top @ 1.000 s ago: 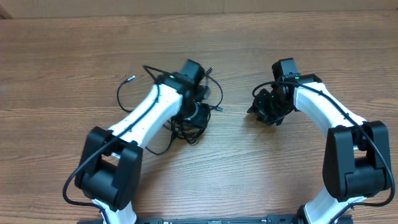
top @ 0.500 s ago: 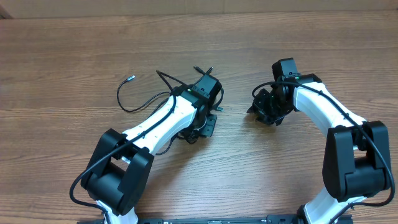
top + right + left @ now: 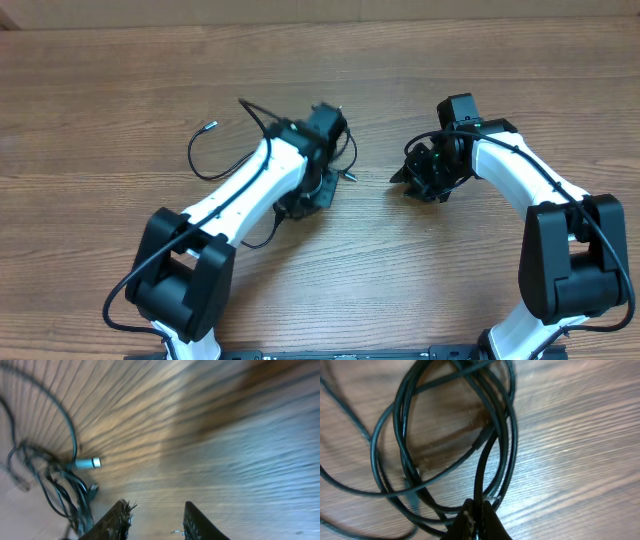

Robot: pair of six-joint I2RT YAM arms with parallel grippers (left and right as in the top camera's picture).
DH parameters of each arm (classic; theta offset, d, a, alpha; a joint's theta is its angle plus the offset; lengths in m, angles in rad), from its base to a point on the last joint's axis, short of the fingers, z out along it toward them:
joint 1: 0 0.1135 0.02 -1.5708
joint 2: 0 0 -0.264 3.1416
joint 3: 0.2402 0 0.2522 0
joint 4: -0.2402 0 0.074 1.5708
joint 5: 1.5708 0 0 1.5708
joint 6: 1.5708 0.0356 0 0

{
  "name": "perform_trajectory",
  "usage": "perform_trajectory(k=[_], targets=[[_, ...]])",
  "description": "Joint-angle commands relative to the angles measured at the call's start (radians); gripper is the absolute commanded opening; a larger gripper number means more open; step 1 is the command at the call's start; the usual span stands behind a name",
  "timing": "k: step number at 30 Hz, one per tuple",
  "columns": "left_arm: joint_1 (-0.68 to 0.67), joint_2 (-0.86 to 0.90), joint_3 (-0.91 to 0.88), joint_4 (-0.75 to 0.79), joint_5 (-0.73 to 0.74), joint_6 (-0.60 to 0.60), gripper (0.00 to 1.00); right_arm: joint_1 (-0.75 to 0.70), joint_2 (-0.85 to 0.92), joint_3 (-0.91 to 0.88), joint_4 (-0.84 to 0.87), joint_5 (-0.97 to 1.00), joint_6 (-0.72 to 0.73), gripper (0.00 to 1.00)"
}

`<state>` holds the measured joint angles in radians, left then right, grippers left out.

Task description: Untangle cables

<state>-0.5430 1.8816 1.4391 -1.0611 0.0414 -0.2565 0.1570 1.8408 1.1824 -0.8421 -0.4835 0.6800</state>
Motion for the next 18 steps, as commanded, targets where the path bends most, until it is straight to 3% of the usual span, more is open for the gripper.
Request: perform_trajectory(k=[1, 10, 18], targets=[[0.026, -0.028, 0.121, -0.046, 0.034, 0.093, 0.04, 0.019, -0.026, -0.005, 0.002, -0.121, -0.008, 0.34], [0.052, -0.028, 0.251, -0.094, 0.098, 0.140, 0.04, 0.100, -0.026, -0.005, 0.113, -0.317, 0.013, 0.38], [0.052, -0.028, 0.264, -0.106, 0.136, 0.231, 0.04, 0.111, -0.026, -0.005, 0.242, -0.333, 0.250, 0.37]])
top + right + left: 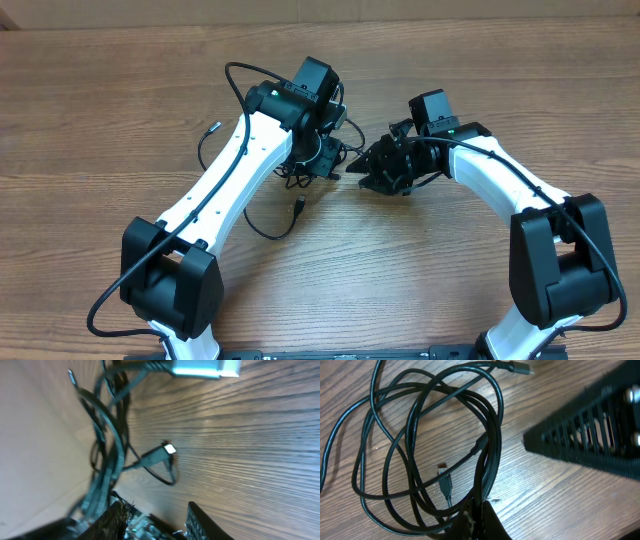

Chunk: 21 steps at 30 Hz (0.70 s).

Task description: Untangle cables

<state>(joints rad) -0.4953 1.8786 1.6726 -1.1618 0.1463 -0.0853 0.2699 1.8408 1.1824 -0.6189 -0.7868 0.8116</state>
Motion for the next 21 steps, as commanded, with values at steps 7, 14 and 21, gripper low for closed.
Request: perform_trajectory(k=[7, 14, 21], targets=[[0.004, -0.025, 0.031, -0.017, 0.039, 0.132, 0.04, -0.001, -0.026, -0.005, 0.077, 0.026, 0.233, 0.37], [0.005, -0.045, 0.051, -0.011, 0.135, 0.195, 0.04, 0.037, -0.026, -0.005, 0.141, 0.111, 0.319, 0.37], [0.006, -0.124, 0.121, -0.009, 0.132, 0.195, 0.04, 0.071, -0.026, -0.005, 0.244, 0.116, 0.341, 0.38]])
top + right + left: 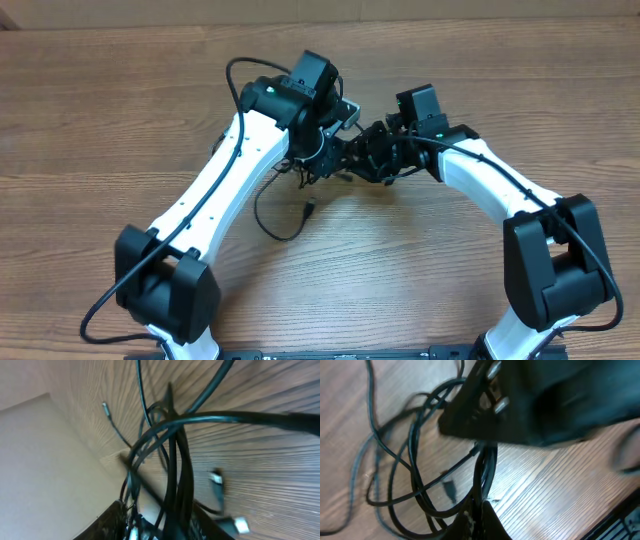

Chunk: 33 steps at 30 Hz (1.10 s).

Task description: Untangle cables

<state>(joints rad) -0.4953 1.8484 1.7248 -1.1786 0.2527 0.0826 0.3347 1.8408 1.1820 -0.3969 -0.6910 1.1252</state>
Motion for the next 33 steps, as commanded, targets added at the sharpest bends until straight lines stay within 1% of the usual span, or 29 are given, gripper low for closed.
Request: perform_trajectory(k=[1, 3, 5, 8, 10, 11, 14, 16, 17, 18, 19, 23, 24, 25, 26, 27, 28, 30, 32, 33], targets=[[0.007, -0.109, 0.081, 0.009, 0.016, 0.027, 0.04, 0.006, -0.026, -0.005, 0.029, 0.029, 0.027, 0.38], [0.011, -0.145, 0.113, 0.009, -0.023, 0.026, 0.04, 0.003, -0.026, -0.005, 0.029, 0.051, 0.027, 0.43], [0.013, -0.181, 0.146, 0.009, -0.067, 0.021, 0.04, -0.006, -0.026, -0.005, 0.029, 0.054, 0.006, 0.50], [0.013, -0.236, 0.192, 0.011, -0.154, 0.014, 0.04, -0.029, -0.026, -0.005, 0.029, 0.031, -0.045, 0.50], [0.013, -0.274, 0.213, 0.019, -0.211, 0.013, 0.04, -0.050, -0.026, -0.005, 0.042, -0.013, -0.089, 0.49], [0.013, -0.291, 0.218, 0.024, -0.237, 0.006, 0.04, -0.060, -0.026, -0.005, 0.055, -0.037, -0.113, 0.44], [0.013, -0.341, 0.222, 0.052, -0.301, -0.001, 0.04, -0.089, -0.027, -0.004, 0.098, -0.119, -0.175, 0.37], [0.013, -0.372, 0.222, 0.074, -0.316, 0.000, 0.04, -0.108, -0.027, -0.003, 0.112, -0.162, -0.217, 0.36], [0.013, -0.383, 0.222, 0.084, -0.319, 0.000, 0.04, -0.114, -0.027, -0.003, 0.125, -0.189, -0.253, 0.36], [0.013, -0.395, 0.222, 0.099, -0.335, -0.004, 0.04, -0.121, -0.029, -0.003, 0.140, -0.224, -0.305, 0.33], [0.013, -0.404, 0.222, 0.110, -0.352, -0.016, 0.04, -0.126, -0.034, -0.003, 0.151, -0.258, -0.360, 0.32], [0.013, -0.419, 0.222, 0.154, -0.449, -0.129, 0.04, -0.134, -0.082, -0.003, 0.156, -0.348, -0.595, 0.35], [0.016, -0.418, 0.222, 0.156, -0.457, -0.159, 0.04, -0.134, -0.093, -0.003, 0.158, -0.346, -0.608, 0.42], [0.019, -0.416, 0.222, 0.154, -0.460, -0.190, 0.04, -0.134, -0.101, -0.003, 0.160, -0.346, -0.607, 0.57], [0.027, -0.412, 0.222, 0.151, -0.462, -0.225, 0.04, -0.134, -0.106, -0.003, 0.161, -0.352, -0.607, 0.63], [0.036, -0.408, 0.222, 0.149, -0.462, -0.257, 0.04, -0.134, -0.108, -0.003, 0.161, -0.372, -0.607, 0.67], [0.043, -0.403, 0.222, 0.146, -0.462, -0.284, 0.04, -0.134, -0.109, -0.003, 0.169, -0.407, -0.608, 0.66], [0.063, -0.396, 0.222, 0.142, -0.436, -0.321, 0.04, -0.127, -0.109, -0.003, 0.201, -0.481, -0.666, 0.55], [0.087, -0.394, 0.222, 0.134, -0.370, -0.322, 0.04, -0.109, -0.111, -0.003, 0.240, -0.542, -0.743, 0.52], [0.101, -0.394, 0.222, 0.127, -0.345, -0.322, 0.04, -0.099, -0.113, -0.003, 0.255, -0.542, -0.750, 0.52]])
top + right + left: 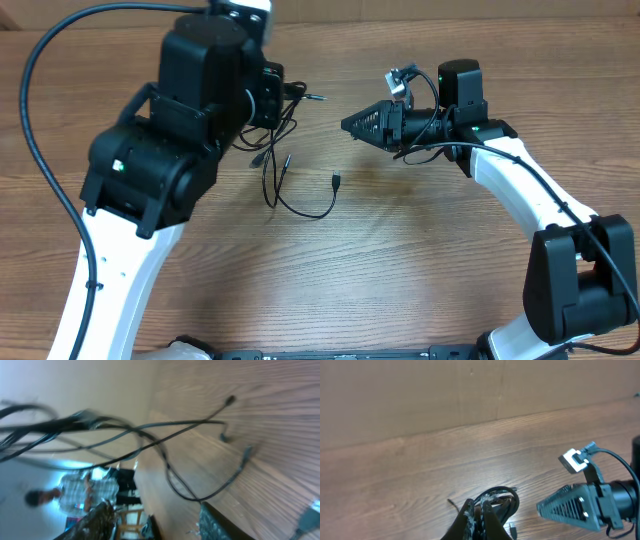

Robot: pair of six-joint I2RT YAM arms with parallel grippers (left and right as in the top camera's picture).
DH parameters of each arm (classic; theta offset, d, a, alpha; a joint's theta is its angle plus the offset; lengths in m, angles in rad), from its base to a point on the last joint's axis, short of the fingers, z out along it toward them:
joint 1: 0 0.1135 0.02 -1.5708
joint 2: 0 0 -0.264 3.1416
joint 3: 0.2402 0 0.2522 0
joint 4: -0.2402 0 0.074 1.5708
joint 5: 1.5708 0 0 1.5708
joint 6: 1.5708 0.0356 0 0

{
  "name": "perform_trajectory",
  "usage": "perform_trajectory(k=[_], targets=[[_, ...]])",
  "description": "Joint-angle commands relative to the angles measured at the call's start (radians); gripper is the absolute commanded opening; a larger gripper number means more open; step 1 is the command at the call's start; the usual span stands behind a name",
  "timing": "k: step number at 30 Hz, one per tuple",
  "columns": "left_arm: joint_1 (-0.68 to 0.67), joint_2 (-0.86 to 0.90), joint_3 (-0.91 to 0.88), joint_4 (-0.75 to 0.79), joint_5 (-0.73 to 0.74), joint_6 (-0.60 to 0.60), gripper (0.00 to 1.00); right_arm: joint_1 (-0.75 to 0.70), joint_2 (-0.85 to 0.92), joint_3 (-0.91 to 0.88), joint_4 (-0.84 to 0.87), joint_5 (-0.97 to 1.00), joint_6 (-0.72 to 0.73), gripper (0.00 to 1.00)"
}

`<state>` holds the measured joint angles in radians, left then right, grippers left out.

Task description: Untangle cables

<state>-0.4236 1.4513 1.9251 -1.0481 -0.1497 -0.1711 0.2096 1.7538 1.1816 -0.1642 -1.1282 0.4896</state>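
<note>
A bundle of thin black cables (pixel 287 108) hangs from my left gripper (pixel 477 506), which is shut on it and raised well above the wooden table (pixel 450 290). Loose loops (pixel 303 212) trail down to the table, and a plug end (pixel 337 180) lies beside them. In the right wrist view the cables (pixel 125 430) stretch across the frame with plug ends (pixel 247 452) dangling. My right gripper (pixel 352 123) points left, apart from the bundle. Its fingers (pixel 102 515) stand wide open around nothing.
A brown cardboard wall (pixel 470 390) runs along the table's far edge. The raised left arm (pixel 170 130) hides much of the table's left half in the overhead view. In the left wrist view my right gripper (pixel 575 505) lies to the lower right.
My left gripper, then low over the table, is now high above it with the bundle. My right gripper, then in among the cables, now stands to their right, clear of them.
My left gripper held the bundle low at mid-table with the right gripper open well to the right. Then the bundle was farther back and the right gripper near it, then among the strands. Now the bundle hangs lifted and the right gripper stands apart.
</note>
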Motion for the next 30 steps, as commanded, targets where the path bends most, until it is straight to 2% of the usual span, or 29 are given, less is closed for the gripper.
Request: perform_trajectory(k=[1, 4, 9, 13, 19, 25, 30], targets=[[0.043, 0.003, 0.022, -0.009, 0.074, -0.069, 0.04, 0.032, -0.027, -0.002, 0.032, -0.105, -0.118, 0.52], [0.111, 0.006, 0.022, -0.026, 0.154, -0.060, 0.04, 0.048, -0.027, -0.002, 0.068, -0.104, -0.120, 0.51], [0.224, 0.037, 0.021, -0.062, 0.513, 0.086, 0.04, 0.061, -0.027, -0.002, 0.092, -0.105, -0.120, 0.51], [0.289, 0.087, 0.021, -0.080, 0.645, 0.093, 0.04, 0.066, -0.027, -0.002, 0.088, -0.106, -0.099, 0.51], [0.389, 0.143, 0.021, -0.072, 0.974, 0.116, 0.04, 0.066, -0.027, -0.002, 0.088, -0.144, -0.095, 0.52], [0.436, 0.170, 0.021, -0.078, 1.082, 0.124, 0.04, 0.064, -0.027, -0.002, 0.089, -0.175, -0.098, 0.53], [0.443, 0.183, 0.021, -0.081, 1.178, 0.220, 0.04, 0.064, -0.027, -0.002, 0.089, -0.184, -0.087, 0.61]])
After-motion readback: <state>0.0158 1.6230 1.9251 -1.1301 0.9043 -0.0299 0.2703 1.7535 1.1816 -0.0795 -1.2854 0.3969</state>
